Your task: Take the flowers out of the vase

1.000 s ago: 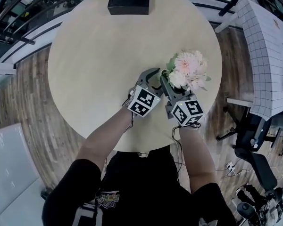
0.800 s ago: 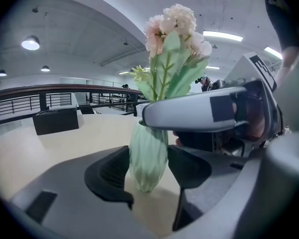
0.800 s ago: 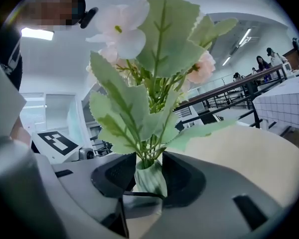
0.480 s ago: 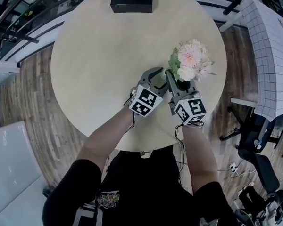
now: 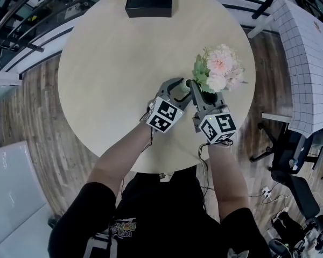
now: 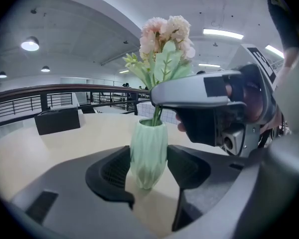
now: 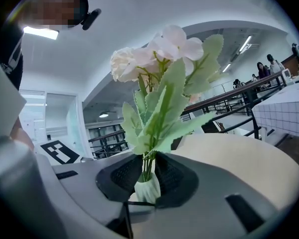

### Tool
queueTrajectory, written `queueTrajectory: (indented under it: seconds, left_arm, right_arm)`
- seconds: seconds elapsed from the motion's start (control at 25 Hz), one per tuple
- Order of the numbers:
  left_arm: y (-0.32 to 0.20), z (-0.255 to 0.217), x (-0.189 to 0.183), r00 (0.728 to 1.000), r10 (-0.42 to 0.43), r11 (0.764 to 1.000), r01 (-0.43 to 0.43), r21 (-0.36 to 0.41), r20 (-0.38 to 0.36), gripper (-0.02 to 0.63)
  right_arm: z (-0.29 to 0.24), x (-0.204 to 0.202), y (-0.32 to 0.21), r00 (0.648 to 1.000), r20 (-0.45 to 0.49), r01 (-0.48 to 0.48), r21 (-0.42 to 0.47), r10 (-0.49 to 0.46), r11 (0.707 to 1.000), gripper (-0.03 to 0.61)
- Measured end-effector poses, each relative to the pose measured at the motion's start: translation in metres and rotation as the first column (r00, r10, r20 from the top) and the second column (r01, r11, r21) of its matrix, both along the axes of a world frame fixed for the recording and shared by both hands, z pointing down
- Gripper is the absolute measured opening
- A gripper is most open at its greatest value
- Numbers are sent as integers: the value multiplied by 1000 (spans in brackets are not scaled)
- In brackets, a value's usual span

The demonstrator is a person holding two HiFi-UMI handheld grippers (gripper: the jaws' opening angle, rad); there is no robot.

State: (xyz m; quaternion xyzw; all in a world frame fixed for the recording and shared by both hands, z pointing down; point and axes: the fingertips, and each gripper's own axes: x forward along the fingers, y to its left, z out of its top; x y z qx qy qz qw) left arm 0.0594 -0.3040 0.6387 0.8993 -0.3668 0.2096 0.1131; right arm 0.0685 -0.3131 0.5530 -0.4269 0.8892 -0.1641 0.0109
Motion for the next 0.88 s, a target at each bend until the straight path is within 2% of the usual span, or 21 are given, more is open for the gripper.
queueTrajectory:
  seconds: [0.64, 0.88]
  left_arm:
    - [3, 1, -6, 1000, 7, 1000, -6, -10, 30, 238]
    - [9, -7, -18, 1000, -19, 1000, 19, -18, 3, 239]
  right_arm:
    - [-82, 7, 2, 999, 49, -25, 82, 21, 996, 81]
    - [-100, 18, 2, 996, 63, -62, 80, 57, 995, 81]
